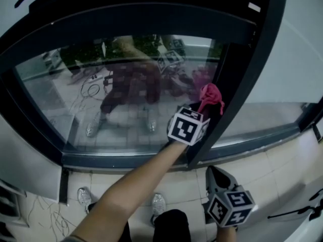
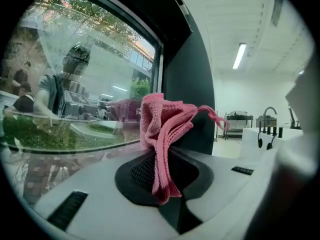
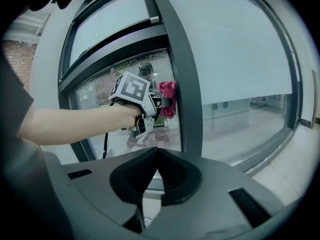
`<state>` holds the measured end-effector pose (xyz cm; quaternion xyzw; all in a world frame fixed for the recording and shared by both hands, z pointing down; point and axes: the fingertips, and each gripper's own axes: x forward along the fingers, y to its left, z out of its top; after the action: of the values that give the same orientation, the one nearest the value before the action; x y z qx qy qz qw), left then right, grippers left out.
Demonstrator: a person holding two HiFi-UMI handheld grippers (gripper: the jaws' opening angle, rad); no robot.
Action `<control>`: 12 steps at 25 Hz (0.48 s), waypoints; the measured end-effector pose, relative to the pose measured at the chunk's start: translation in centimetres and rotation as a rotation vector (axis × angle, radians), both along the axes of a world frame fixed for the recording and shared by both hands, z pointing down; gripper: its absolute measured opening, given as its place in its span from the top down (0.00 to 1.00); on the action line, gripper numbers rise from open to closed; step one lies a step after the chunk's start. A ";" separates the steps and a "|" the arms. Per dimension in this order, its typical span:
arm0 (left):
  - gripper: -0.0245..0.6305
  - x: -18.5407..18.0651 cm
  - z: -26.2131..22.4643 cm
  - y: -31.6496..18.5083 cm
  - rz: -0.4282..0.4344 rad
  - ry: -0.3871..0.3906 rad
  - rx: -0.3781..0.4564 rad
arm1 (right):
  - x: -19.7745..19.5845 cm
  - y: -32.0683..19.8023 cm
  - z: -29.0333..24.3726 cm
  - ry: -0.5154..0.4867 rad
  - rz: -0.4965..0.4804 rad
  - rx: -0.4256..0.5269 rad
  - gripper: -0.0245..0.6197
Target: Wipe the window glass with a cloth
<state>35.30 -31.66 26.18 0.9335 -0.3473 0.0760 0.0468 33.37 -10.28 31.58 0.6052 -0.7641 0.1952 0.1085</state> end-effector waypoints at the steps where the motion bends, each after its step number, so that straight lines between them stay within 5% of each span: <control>1: 0.88 -0.3 0.3 -0.1 -0.013 0.005 0.000 | -0.1 0.0 0.1 0.003 -0.003 -0.004 0.97; 12: 0.88 -5.9 1.0 -0.8 -0.132 0.058 -0.005 | -2.4 -0.1 0.1 0.009 -0.043 -0.011 0.97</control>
<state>29.42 -32.42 27.17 0.9103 -0.4064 0.0465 0.0641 31.01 -10.37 31.65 0.5888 -0.7754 0.1941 0.1196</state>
